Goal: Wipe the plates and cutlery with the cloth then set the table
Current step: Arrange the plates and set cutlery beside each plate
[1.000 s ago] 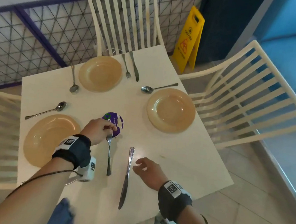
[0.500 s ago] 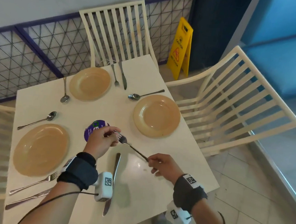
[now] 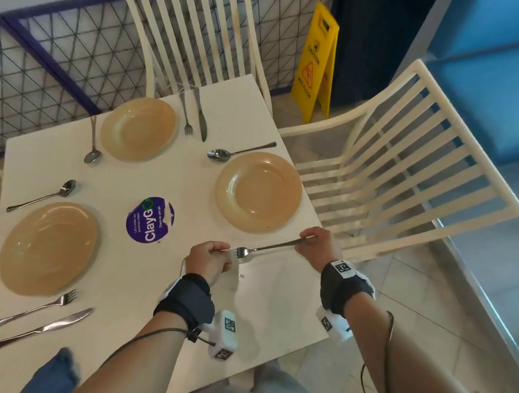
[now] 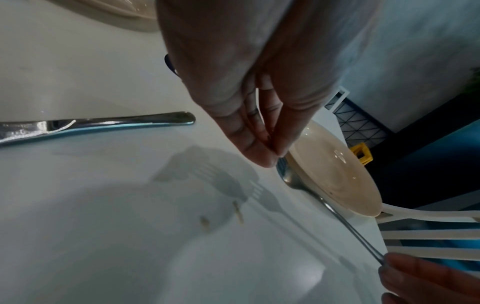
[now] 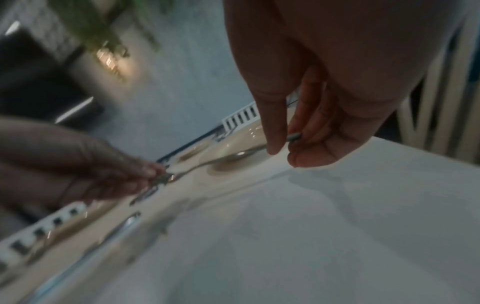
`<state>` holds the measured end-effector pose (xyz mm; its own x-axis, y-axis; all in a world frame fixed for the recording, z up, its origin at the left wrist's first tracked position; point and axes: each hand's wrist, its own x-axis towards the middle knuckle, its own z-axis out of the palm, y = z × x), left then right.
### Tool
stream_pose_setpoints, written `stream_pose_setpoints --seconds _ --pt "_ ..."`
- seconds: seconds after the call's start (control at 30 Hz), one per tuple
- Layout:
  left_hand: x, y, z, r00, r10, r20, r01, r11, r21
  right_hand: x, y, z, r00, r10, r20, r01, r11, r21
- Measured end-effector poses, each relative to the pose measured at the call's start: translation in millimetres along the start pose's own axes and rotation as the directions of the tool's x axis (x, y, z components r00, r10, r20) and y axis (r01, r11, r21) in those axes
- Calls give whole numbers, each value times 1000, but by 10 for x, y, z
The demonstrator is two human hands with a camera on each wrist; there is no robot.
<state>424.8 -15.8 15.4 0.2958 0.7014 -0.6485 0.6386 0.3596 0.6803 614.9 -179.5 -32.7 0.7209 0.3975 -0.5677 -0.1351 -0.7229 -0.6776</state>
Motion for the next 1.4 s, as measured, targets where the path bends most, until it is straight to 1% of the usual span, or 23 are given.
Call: stream_pose_setpoints --seconds 0.1,0.2,0.27,0.37,0.53,0.83,1.07,1.17,1.27,1.33,1.4 --pt "69 2 89 999 -31 -17 31 999 8 122 -49 -40 990 -135 -28 125 965 -231" --pt "142 -19 139 998 -61 -19 61 998 8 236 -87 -74 977 -212 7 198 899 -390" --pt "194 -35 175 997 -78 -12 78 997 1 300 -81 -83 973 -226 38 218 861 -459" --pt "241 -29 238 996 -82 -17 82 997 -8 360 -69 -110 967 -249 60 245 830 -501" --pt "273 5 311 997 -77 -30 77 997 -16 418 -93 -140 964 -261 48 249 826 -506" --pt "291 -34 351 996 -87 -23 87 996 -13 370 -77 -113 978 -209 1 185 861 -473" --pt "287 -105 202 998 -65 21 65 998 14 205 -37 -108 965 -256 -58 215 898 -383" --pt "203 -99 42 999 -4 36 2 999 41 45 -31 -97 957 -273 -100 227 917 -328" --pt "65 -165 -220 995 102 2 -102 991 84 -214 -43 4 944 -319 -86 278 907 -317" --pt "-19 -271 -454 983 180 -38 -169 966 193 -400 -73 141 932 -354 -70 317 896 -310" --pt "-75 -434 -696 976 207 -74 -175 936 306 -564 -114 330 919 -394 -25 369 880 -299"
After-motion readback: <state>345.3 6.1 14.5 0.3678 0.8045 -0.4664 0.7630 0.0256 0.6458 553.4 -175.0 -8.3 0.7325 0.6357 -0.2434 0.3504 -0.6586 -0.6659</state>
